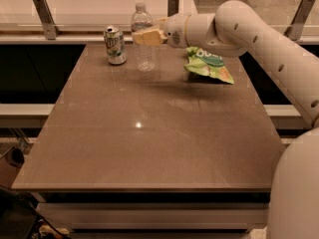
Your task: Move water bottle near 7up can
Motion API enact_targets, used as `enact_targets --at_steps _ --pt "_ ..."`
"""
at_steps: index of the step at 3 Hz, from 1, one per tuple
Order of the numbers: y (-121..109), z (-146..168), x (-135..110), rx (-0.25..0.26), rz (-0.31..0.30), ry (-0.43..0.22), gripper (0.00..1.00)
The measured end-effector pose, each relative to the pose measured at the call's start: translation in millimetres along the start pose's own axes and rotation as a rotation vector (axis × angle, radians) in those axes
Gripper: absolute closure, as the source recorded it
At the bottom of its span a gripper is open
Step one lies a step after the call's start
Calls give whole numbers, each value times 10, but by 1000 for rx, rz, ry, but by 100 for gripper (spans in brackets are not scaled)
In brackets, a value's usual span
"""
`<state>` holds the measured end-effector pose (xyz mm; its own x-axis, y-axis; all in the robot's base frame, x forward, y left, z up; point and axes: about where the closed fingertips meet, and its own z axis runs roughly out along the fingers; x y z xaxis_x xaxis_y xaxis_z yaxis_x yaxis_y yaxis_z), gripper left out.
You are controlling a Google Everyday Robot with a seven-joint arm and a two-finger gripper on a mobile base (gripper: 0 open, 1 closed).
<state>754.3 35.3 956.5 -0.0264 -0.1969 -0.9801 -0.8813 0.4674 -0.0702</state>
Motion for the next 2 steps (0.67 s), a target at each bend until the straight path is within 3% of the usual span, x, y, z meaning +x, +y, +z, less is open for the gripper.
enact_targets --at_steps 2 --pt "-188 221 208 -5 36 -79 100"
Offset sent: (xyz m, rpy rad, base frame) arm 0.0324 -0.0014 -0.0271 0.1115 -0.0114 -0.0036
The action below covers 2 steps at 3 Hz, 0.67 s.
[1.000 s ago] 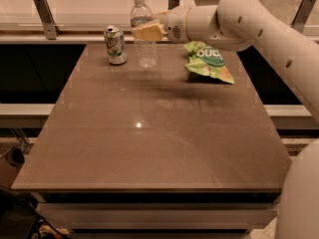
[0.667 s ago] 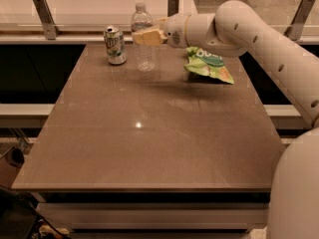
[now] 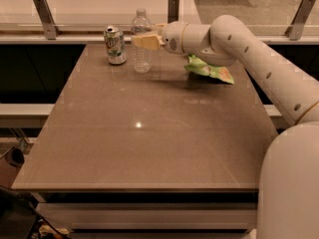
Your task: Move water bottle near 7up can
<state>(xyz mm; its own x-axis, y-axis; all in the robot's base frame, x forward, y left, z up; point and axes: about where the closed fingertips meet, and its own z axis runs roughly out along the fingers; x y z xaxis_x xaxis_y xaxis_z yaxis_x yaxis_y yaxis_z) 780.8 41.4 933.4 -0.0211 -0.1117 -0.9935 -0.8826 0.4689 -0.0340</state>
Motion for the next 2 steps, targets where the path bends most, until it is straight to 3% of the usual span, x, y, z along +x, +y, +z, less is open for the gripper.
enact_targets --at_steps 2 --pt "-26 93 60 10 2 7 100"
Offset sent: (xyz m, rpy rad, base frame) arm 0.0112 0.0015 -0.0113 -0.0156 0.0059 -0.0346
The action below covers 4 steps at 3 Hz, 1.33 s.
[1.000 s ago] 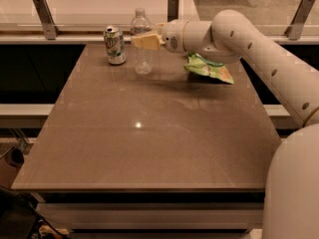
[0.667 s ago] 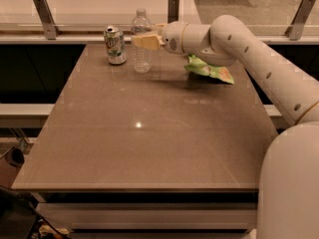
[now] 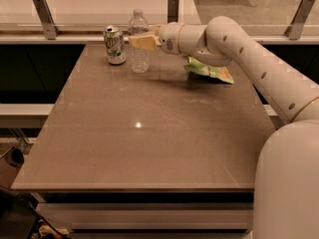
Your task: Move water bottle near 7up can
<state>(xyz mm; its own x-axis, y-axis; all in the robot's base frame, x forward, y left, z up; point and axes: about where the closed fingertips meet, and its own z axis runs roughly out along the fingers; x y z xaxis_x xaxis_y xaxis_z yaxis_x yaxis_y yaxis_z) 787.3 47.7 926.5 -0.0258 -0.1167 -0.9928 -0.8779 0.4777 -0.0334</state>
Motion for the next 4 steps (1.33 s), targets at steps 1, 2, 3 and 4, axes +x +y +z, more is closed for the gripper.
enact_targets --at_steps 1,2,3,4 --pt "18 25 -1 -5 1 -1 93" --pt "38 52 0 -9 1 -1 77" --pt "57 78 0 -14 2 -1 53" --pt "76 104 1 -18 2 -1 29"
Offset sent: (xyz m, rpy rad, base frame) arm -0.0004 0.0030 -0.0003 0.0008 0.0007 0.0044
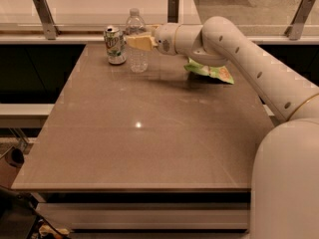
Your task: Move water bottle near 7up can
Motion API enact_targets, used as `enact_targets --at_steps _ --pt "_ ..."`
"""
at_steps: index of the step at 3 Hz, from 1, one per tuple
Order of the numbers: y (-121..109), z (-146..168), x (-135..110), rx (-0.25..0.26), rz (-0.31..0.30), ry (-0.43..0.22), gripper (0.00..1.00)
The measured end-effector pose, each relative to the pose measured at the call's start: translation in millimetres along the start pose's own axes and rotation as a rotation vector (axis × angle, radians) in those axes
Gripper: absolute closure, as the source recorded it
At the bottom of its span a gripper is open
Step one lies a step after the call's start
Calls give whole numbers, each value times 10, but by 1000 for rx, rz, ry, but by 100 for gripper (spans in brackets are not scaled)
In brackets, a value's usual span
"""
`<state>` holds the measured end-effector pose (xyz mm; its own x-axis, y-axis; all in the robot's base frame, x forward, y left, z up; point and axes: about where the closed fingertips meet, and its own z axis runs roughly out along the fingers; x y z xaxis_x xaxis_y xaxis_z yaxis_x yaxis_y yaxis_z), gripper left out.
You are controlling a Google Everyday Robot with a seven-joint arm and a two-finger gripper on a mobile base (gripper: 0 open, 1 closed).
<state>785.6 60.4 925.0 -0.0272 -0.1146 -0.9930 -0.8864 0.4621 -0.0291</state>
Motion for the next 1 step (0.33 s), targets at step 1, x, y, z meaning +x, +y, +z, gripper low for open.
enact_targets --at_steps 1 --pt "19 26 1 -4 1 0 7"
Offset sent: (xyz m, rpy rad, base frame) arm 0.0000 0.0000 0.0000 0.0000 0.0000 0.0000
